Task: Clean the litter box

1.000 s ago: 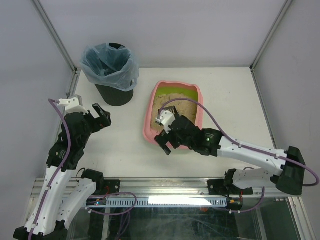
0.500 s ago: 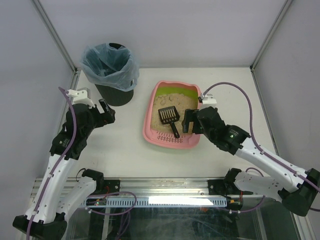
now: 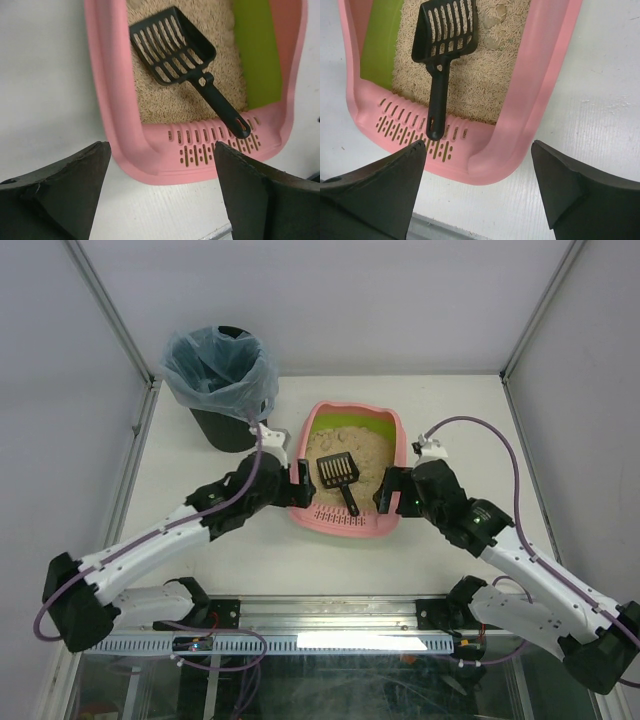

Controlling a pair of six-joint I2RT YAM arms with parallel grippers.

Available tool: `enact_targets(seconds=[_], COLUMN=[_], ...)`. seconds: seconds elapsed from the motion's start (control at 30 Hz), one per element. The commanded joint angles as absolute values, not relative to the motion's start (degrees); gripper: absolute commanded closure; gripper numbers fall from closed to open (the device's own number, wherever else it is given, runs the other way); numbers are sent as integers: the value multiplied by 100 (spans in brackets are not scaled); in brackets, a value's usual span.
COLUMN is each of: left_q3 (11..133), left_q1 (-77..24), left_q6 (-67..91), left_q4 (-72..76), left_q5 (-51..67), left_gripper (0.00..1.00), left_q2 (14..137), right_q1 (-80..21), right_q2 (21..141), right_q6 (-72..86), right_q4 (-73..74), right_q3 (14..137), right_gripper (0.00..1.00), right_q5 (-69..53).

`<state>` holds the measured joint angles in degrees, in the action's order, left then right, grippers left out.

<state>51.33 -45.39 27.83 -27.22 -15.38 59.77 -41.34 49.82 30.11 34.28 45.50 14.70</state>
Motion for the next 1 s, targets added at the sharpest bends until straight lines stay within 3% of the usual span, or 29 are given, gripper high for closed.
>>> enact_targets(seconds=[0.0,0.53,0.97], left_q3=[4998,5307,5844], left_q1=[-4813,-4802,-4712], left_q6=[3055,2707,1968], left_q4=[-1558,-1435,-971], left_q5=[-1695,-2924,-2275], left_gripper=[12,9,23], left_q2=[6750,7621,8533], right_q1=[-4113,-4118,-4111], right_q2=[4755,4449,4210], right_q6=[2970,2716,2630], right_q4=[3258,3426,3451], right_q3=[4552,4482,4176], right_gripper=[11,13,12], right_q5=[1230,1137,901])
